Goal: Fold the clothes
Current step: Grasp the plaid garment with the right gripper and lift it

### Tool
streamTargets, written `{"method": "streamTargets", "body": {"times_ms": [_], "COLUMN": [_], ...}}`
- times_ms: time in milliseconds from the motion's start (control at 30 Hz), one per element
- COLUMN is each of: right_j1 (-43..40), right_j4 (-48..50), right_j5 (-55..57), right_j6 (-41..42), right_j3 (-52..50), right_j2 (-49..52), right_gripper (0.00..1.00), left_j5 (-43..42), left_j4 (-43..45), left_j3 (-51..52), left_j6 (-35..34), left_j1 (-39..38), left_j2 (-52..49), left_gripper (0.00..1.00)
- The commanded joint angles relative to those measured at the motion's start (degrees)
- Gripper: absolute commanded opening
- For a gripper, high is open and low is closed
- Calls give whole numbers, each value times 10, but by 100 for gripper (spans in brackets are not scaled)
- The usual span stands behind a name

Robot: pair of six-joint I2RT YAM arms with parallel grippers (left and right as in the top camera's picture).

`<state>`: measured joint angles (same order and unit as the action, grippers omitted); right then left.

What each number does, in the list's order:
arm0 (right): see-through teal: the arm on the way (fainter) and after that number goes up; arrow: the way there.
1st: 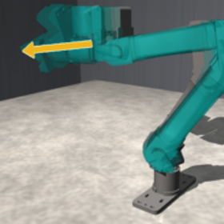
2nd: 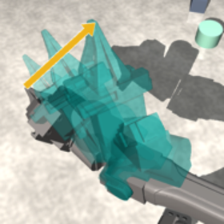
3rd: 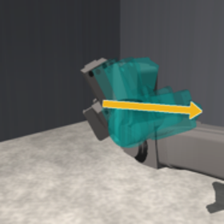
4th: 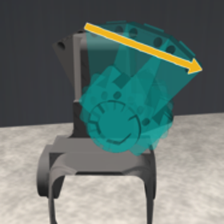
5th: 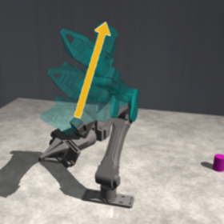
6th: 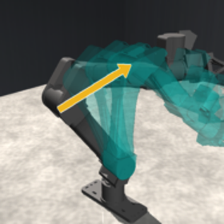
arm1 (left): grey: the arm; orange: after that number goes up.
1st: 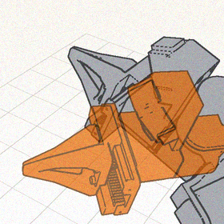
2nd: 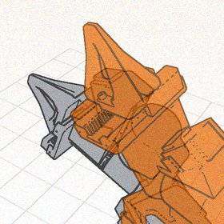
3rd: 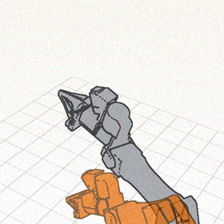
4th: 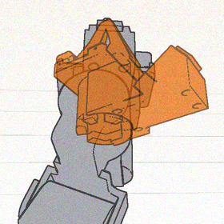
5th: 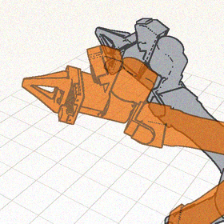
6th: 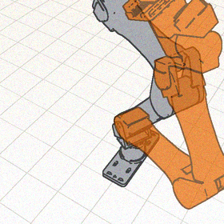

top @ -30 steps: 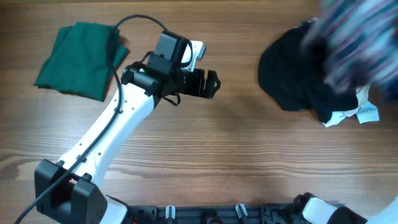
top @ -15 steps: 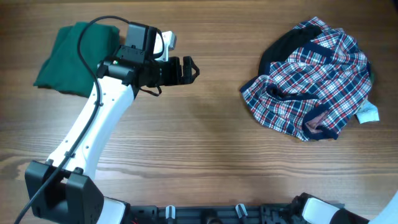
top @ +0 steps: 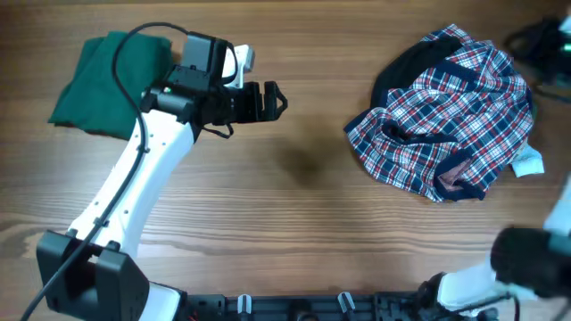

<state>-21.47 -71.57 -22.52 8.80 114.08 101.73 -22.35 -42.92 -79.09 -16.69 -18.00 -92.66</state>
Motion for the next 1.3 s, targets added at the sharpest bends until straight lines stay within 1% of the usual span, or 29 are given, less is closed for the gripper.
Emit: {"method": "streamTargets", "body": {"times_ms": [0, 33, 100, 167, 233, 300, 433, 500, 567, 600, 633, 667, 733, 833, 933, 1000, 1033, 1067, 1133, 1200, 1267], "right_j1": [70, 98, 149, 183, 207, 220, 223, 223, 223, 223, 223, 223, 223, 223, 223, 224, 230, 239, 272, 298, 320], "right_j4": [-31, -37, -43, -33, -5, 24, 79, 108, 123, 126, 127, 128, 132, 122, 108, 92, 91, 92, 91, 87, 77], "right_j5": [13, 13, 31, 37, 37, 39, 80, 112, 132, 138, 137, 135, 117, 57, 21, -3, -22, -31, -33, -33, -33], "right_j6": [-120, -149, -183, -195, -193, -191, -146, -115, -96, -87, -87, -85, -82, -84, -86, -91, -104, -110, -132, -133, -131], "right_j3": [-3, -3, -6, -22, -63, -126, -236, -275, -296, -299, -300, -299, -298, -264, -226, -188, -173, -163, -144, -127, -106], "right_j2": [74, 94, 128, 152, 170, 170, 170, 170, 170, 170, 170, 169, 153, 82, -10, -99, -145, -182, -253, -301, -346], "right_gripper": [45, 48, 49, 49, 49, 48, 47, 47, 41, 36, 16, 5, 4, 4, 4, 4, 4, 4, 4, 4, 4], "left_j5": [60, 73, 81, 91, 92, 92, 92, 92, 92, 91, 91, 92, 91, 91, 91, 83, 62, 35, -90, -172, -184], "left_j4": [10, 13, 14, 13, 12, 11, 12, 12, 14, 15, 16, 16, 23, 27, 27, 30, 37, 44, 70, 87, 97], "left_j3": [-7, -7, -7, -7, -7, -7, -7, -7, -7, -7, -7, -7, -7, -7, -7, -7, -8, -8, -8, -8, -8], "left_j6": [-3, -4, -10, -33, -40, -40, -40, -40, -40, -40, -40, -40, -40, -48, -48, -48, -47, -30, 53, 109, 120], "left_j1": [-28, -33, -34, -25, -4, 18, 30, 30, 30, 30, 30, 30, 30, 30, 30, 30, 30, 30, 30, 30, 30], "left_j2": [8, 7, 2, -3, -5, -6, -26, -44, -67, -76, -83, -85, -85, -85, -85, -85, -85, -85, -81, -74, -70], "left_gripper": [100, 100, 100, 100, 100, 100, 100, 100, 100, 100, 100, 100, 100, 100, 100, 100, 100, 100, 100, 100, 100]}}
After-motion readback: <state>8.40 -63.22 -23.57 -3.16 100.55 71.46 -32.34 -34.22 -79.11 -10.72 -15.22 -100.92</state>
